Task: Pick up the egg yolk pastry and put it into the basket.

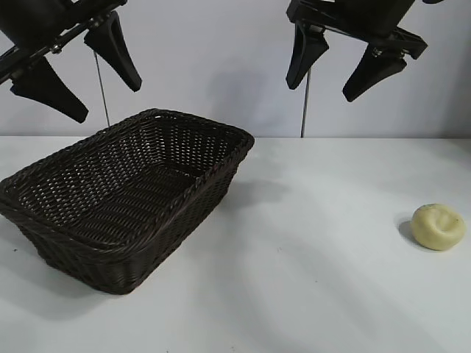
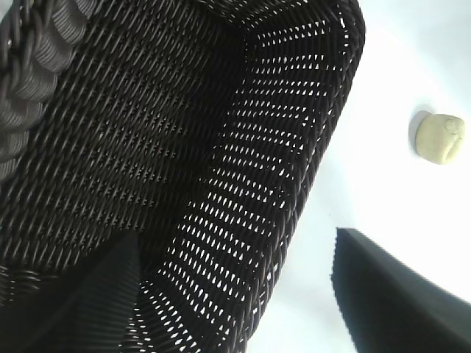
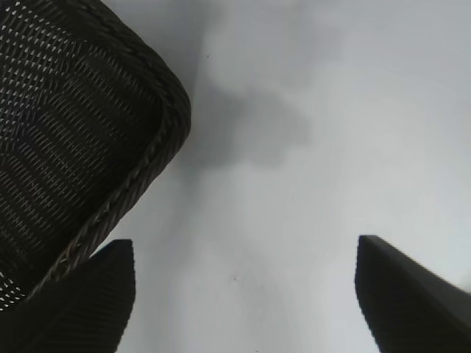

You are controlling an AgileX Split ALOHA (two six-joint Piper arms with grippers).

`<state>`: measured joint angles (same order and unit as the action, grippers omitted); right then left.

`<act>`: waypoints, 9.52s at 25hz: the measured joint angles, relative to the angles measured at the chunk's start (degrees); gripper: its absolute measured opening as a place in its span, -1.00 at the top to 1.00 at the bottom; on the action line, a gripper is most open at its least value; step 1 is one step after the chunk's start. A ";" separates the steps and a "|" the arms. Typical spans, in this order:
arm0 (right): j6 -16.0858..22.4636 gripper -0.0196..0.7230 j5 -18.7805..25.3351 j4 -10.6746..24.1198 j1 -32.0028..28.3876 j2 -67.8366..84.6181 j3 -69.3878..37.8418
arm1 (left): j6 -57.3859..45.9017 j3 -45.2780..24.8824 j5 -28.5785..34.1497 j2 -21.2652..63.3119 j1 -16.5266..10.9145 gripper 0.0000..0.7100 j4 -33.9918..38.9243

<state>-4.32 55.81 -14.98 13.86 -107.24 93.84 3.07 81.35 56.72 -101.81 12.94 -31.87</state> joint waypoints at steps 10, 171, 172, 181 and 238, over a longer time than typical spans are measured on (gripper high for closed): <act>0.00 -0.64 -0.06 -0.07 0.00 0.00 0.00 | 0.00 0.00 0.00 0.00 0.00 -0.50 0.00; 0.00 -0.64 2.93 -0.23 0.00 0.00 0.00 | 3.01 10.00 5.54 -21.38 0.15 0.70 8.73; 0.00 -0.64 2.93 -0.23 0.00 0.00 0.00 | 3.01 10.00 5.48 -21.67 0.15 0.70 8.61; 0.00 -0.64 2.98 -0.23 0.00 0.00 0.00 | 3.13 10.00 4.86 -21.75 0.15 -0.17 7.40; -1.55 -0.64 13.87 2.94 -10.86 0.00 0.00 | 10.50 4.02 5.45 -0.48 0.04 -0.34 -3.21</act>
<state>-5.86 69.68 -12.04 3.00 -107.24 93.84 13.57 85.37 62.18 -102.29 12.98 -35.08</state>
